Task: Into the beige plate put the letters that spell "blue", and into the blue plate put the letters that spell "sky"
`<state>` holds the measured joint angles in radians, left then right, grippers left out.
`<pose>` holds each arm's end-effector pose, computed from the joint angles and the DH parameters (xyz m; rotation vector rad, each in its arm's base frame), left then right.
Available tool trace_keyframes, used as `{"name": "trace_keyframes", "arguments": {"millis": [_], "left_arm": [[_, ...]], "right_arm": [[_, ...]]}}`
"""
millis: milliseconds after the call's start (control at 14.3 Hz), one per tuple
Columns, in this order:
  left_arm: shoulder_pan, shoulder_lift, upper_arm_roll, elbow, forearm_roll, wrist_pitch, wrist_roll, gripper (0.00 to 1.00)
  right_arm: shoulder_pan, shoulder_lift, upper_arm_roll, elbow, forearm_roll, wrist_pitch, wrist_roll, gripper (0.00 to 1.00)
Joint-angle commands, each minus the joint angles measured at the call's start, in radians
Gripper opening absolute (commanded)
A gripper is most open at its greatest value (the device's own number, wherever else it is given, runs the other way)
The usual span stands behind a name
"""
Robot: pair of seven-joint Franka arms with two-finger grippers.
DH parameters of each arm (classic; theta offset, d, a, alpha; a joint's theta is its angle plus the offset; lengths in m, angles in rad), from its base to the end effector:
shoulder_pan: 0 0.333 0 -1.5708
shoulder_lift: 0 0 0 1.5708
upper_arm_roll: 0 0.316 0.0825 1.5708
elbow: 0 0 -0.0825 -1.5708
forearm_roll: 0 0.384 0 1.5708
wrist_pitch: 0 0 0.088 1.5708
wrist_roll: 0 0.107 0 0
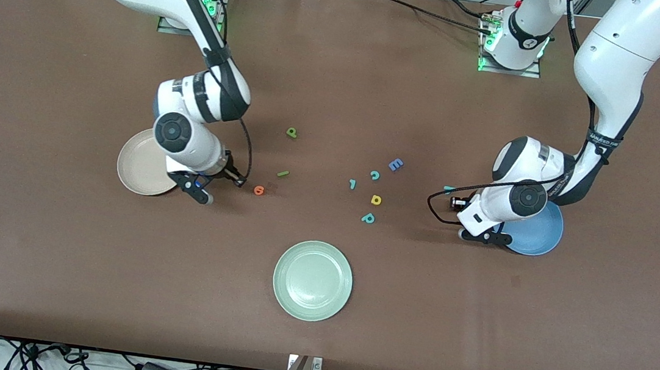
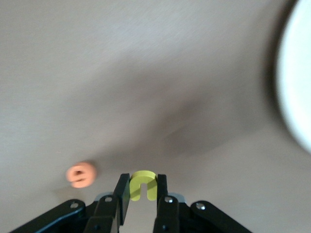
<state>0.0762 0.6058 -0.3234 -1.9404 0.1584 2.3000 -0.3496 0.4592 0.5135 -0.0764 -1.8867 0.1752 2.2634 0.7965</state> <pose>0.5790 -0.1408 0.1659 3.1061 0.0289 -0.3456 0.5729 0.2377 0.2232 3.0231 -0.8163 -0.2513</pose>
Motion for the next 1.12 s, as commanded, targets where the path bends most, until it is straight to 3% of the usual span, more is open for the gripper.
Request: {"name": "trace_keyframes", "arguments": {"millis": [0,210,419,699,769,839,1049], "left_arm": [[0.004,0.003,-0.008,-0.009,0.007,0.021,-0.015,0.45],[0.007,0.0,-0.008,-0.014,0.007,0.016,-0.012,0.08],[0.007,-0.006,-0.008,-0.011,0.007,0.007,-0.003,0.04],[0.016,-0.079,-0.016,0.009,0.009,-0.131,0.029,0.04],[0.017,-0.101,-0.014,0.02,0.007,-0.175,0.052,0.04],[0.02,-0.109,-0.014,0.031,0.009,-0.212,0.066,0.04],[0.066,-0.121,-0.011,0.075,0.015,-0.303,0.156,0.04]], "right_arm": [[-0.008,-0.056,-0.081,-0.02,-0.003,-0.112,-0.161,0.17],[-0.008,-0.081,-0.164,-0.04,-0.003,-0.188,-0.31,0.17],[-0.037,-0.078,-0.229,-0.08,-0.003,-0.183,-0.475,0.17],[-0.106,-0.043,-0.229,-0.107,-0.003,-0.142,-0.592,0.22],[-0.116,-0.035,-0.229,-0.108,-0.003,-0.14,-0.615,0.38],[-0.12,-0.036,-0.229,-0.1,0.003,-0.143,-0.62,0.98],[-0.099,-0.05,-0.218,-0.016,0.003,-0.194,-0.62,1.0]]}}
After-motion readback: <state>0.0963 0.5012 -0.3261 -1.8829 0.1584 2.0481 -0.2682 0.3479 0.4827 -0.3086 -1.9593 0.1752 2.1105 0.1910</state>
